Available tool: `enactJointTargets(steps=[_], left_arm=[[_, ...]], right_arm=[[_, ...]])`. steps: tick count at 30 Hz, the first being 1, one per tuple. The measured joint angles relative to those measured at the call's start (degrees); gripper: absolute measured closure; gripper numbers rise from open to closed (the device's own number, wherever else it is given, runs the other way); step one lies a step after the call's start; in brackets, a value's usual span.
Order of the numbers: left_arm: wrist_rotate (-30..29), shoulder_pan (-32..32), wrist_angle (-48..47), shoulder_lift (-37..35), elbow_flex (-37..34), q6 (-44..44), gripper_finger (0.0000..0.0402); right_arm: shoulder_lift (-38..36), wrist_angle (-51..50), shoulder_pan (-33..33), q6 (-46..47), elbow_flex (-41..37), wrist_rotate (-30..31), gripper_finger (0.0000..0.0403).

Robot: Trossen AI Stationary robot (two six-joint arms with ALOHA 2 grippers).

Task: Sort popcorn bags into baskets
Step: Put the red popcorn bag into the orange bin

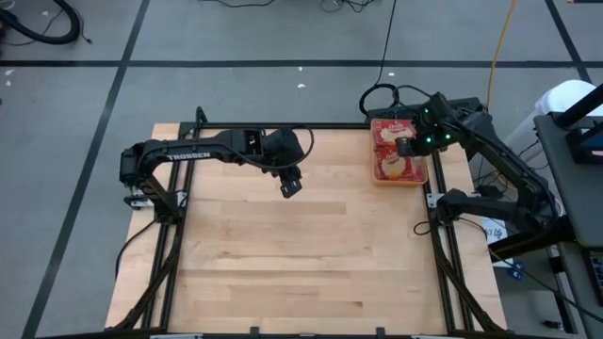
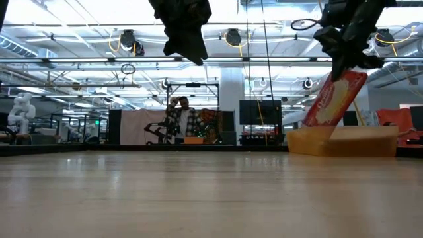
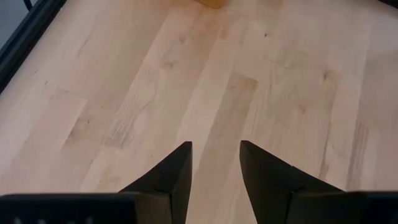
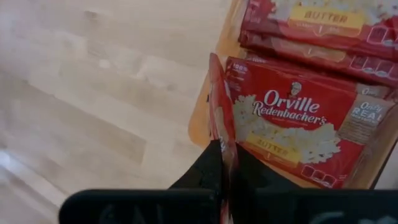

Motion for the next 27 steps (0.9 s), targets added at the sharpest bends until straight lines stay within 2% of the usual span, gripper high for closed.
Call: enactJointTargets(steps=[7, 13, 21, 27], left_arm=[[0.22, 0.13, 0.04, 0.00, 0.00, -0.06, 0.0266], [0.25, 0.13, 0.07, 0.02, 0.00, 0.37, 0.0266], [0.25, 0.94, 0.09, 0.02, 0.00, 1.26, 0.0266], [0.25, 1.96, 0.09, 0.02, 0.00, 1.29, 0.0266]], right_arm=[[1.03, 0.88, 0.00, -0.37, -0.70, 4.27, 0.0390], [1.04, 0.73, 0.02, -0.90, -0.73, 9.21, 0.0340], [1.03, -0.08, 0.02, -0.23, -0.74, 20.32, 0.0270], [1.03, 1.55, 0.02, 0.02, -0.74, 21.50, 0.0240]])
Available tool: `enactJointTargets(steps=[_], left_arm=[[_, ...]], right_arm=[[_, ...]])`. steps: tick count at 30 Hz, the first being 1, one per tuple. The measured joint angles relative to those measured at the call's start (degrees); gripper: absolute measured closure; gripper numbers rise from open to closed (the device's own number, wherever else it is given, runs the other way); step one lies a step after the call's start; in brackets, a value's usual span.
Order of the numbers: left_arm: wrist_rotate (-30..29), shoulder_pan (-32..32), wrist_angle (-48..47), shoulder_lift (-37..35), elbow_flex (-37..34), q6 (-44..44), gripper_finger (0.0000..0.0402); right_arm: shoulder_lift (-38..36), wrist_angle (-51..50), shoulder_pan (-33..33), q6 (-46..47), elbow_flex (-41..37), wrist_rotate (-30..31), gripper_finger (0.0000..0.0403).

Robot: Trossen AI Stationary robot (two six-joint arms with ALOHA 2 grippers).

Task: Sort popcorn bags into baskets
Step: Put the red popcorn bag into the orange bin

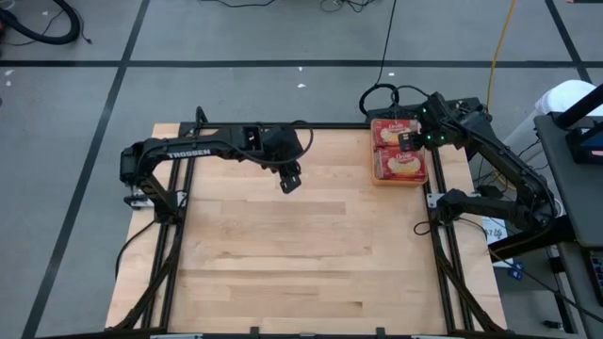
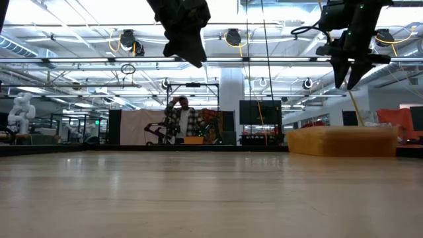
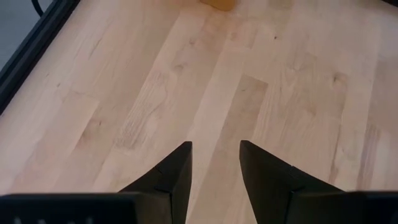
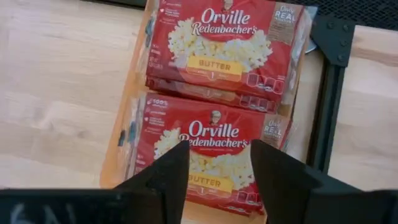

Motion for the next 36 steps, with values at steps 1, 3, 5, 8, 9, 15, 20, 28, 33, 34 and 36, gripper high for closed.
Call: enactJointTargets(steps=[1, 3, 5, 8, 9, 15, 20, 28, 33, 34, 36], left_arm=[[0.00, 0.18, -0.03, 0.00, 0.00, 0.01, 0.0266], [0.00, 0.41, -0.13, 0.00, 0.00, 0.01, 0.0266], [0.00, 0.66, -0.25, 0.00, 0.00, 0.01, 0.0266], [-0.04, 0.86, -0.35, 0.00, 0.00, -0.05, 0.0266], [-0.16, 0.88, -0.35, 0.00, 0.00, -0.05, 0.0266], [-0.20, 0.79, -0.39, 0.00, 0.00, -0.30, 0.0266], [-0.22, 0.58, -0.42, 0.00, 0.00, -1.97, 0.0266], [0.23, -0.55, -0.45, 0.00, 0.00, -3.53, 0.0266], [0.26, -1.16, -0.46, 0.00, 0.00, -3.61, 0.0266], [0.27, -1.21, -0.46, 0.00, 0.00, -3.69, 0.0266], [0.31, -1.22, -0.48, 0.00, 0.00, -3.74, 0.0266]], right_arm=[[0.00, 0.00, 0.00, 0.00, 0.00, -0.65, 0.0238], [0.00, -0.12, 0.00, 0.02, 0.00, -2.78, 0.0237], [0.00, -0.85, 0.00, 0.04, 0.00, -4.40, 0.0239], [-0.02, -1.20, 0.51, 0.73, -1.38, -4.38, 0.0250], [-0.02, -1.14, 0.64, 1.37, -2.43, -4.35, 0.0254], [0.01, 5.67, 0.64, 10.68, -10.14, -5.99, 0.0279], [0.00, 12.09, 0.68, 9.62, -15.84, -5.29, 0.0289], [0.00, 21.83, 0.92, 11.15, -23.55, -5.06, 0.0315], [-0.07, 25.24, 1.34, 13.45, -25.71, -8.25, 0.0322], [-0.06, 25.88, 1.51, 13.51, -25.73, -8.58, 0.0323], [-0.20, 27.18, 1.65, 13.84, -25.67, -8.92, 0.0323]])
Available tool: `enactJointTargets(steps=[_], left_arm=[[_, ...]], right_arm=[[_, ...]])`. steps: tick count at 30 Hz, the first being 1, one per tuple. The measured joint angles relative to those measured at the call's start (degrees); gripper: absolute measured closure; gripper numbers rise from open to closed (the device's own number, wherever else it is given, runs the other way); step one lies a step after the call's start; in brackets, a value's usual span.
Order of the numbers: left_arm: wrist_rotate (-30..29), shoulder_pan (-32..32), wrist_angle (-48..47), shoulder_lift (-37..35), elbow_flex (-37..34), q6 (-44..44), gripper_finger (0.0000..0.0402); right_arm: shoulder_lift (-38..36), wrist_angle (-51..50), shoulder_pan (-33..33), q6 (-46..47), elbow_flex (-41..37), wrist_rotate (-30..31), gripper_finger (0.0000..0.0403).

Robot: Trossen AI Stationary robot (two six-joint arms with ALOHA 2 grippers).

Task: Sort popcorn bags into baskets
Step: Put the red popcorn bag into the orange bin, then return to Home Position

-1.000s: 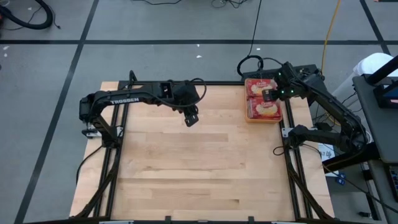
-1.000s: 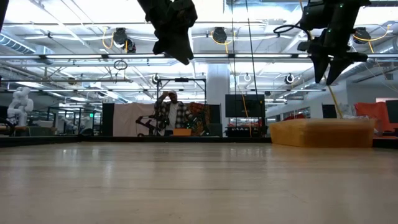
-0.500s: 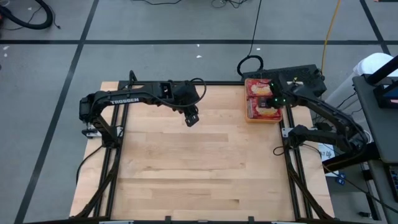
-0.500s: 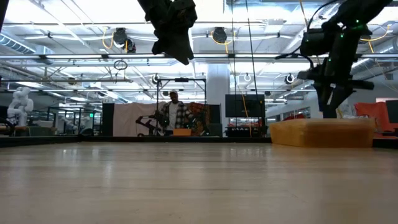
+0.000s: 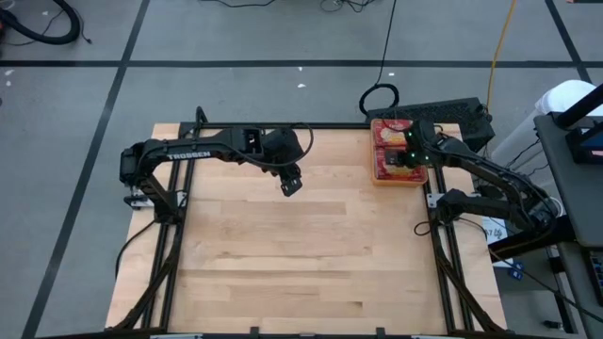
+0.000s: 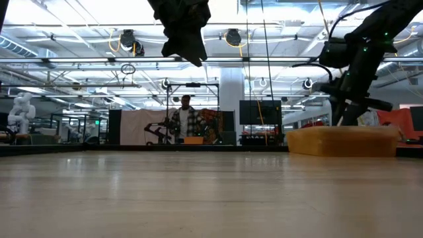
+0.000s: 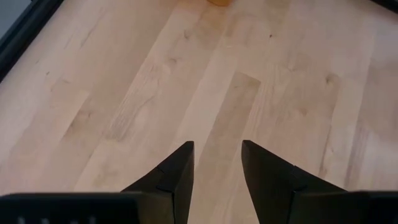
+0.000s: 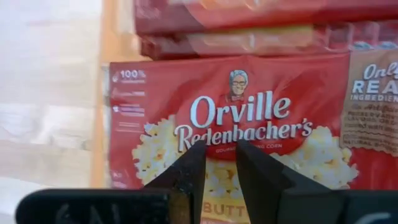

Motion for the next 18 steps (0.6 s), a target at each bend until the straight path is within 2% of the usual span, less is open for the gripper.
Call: enactJointTargets(steps=[8, 14, 18], left_arm=[[0.04, 0.07, -1.68, 0.02, 0.00, 2.21, 0.0266], [0.59, 0.08, -7.24, -1.31, 0.04, 5.24, 0.0266], [-0.30, 0.52, -7.13, -3.10, 0.00, 5.84, 0.0266]], right_arm=[[-2.96, 5.31, 0.00, 4.14, 0.41, -2.19, 0.0323], [-8.69, 15.74, 0.42, 2.72, 0.43, -12.64, 0.0324], [-11.96, 24.12, 2.15, 0.31, 0.46, -16.50, 0.0337]])
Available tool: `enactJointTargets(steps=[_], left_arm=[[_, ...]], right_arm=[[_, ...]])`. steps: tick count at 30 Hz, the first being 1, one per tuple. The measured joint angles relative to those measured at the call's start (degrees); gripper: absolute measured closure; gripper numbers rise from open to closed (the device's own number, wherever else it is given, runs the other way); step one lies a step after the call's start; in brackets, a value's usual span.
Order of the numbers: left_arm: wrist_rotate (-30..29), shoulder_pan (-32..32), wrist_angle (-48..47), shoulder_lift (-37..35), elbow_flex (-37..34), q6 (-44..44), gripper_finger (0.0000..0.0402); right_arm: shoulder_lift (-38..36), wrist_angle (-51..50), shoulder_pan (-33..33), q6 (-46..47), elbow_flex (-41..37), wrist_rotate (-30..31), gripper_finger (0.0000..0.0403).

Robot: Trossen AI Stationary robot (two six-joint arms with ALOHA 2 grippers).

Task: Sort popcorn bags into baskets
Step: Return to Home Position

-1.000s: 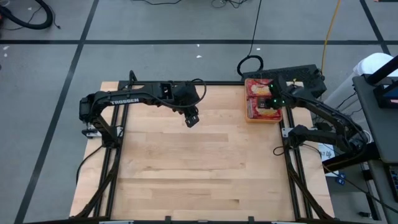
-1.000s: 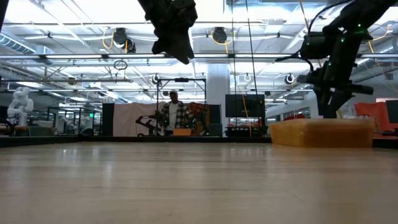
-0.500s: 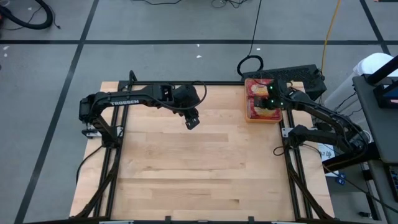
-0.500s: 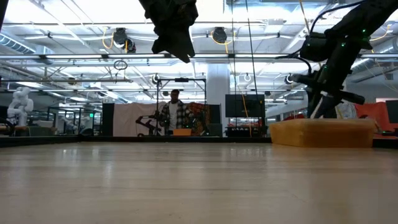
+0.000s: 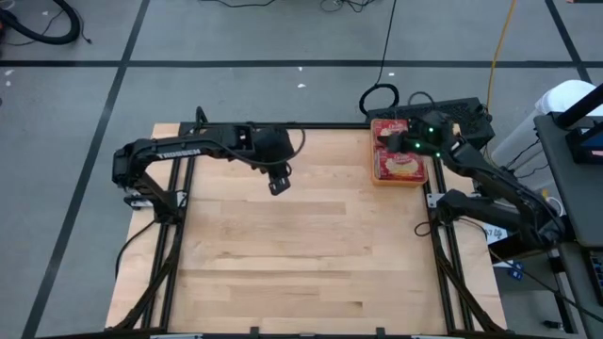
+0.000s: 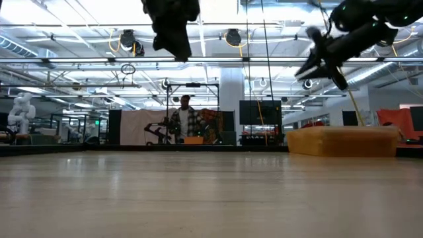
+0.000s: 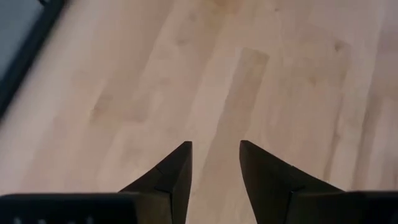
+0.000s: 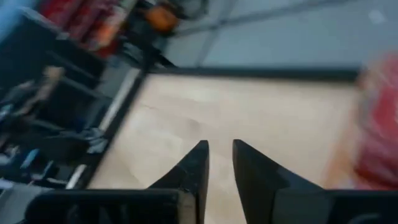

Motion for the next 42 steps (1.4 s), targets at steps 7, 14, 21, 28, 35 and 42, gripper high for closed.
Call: enactJointTargets(steps=[7, 14, 21, 28, 35, 42], left_arm=[[-3.11, 2.07, 0.17, -5.19, 0.02, -0.09, 0.0326], [-1.11, 3.78, 0.25, -10.63, 0.04, 0.11, 0.0393], [-1.08, 0.87, 8.47, -17.72, -7.25, 1.48, 0.0397], [-2.78, -3.89, 24.50, -27.22, -22.26, -2.52, 0.0399], [-4.60, -7.26, 16.17, -29.73, -30.98, -7.86, 0.0380], [-1.56, -7.96, 19.90, -29.77, -35.17, -4.30, 0.0375]], right_arm=[[-4.24, 10.38, 3.80, -7.44, 0.01, -4.45, 0.0398], [-7.50, 20.08, 7.88, -16.00, 0.01, -11.95, 0.0401], [-9.23, 21.67, 15.33, -16.14, 0.06, -11.93, 0.0402], [-8.45, 20.64, 23.50, -20.65, -0.07, -7.31, 0.0403], [-8.11, 20.36, 29.00, -21.06, -3.06, -1.15, 0.0403], [-7.64, 22.60, 31.62, -22.87, -6.51, -0.82, 0.0403]])
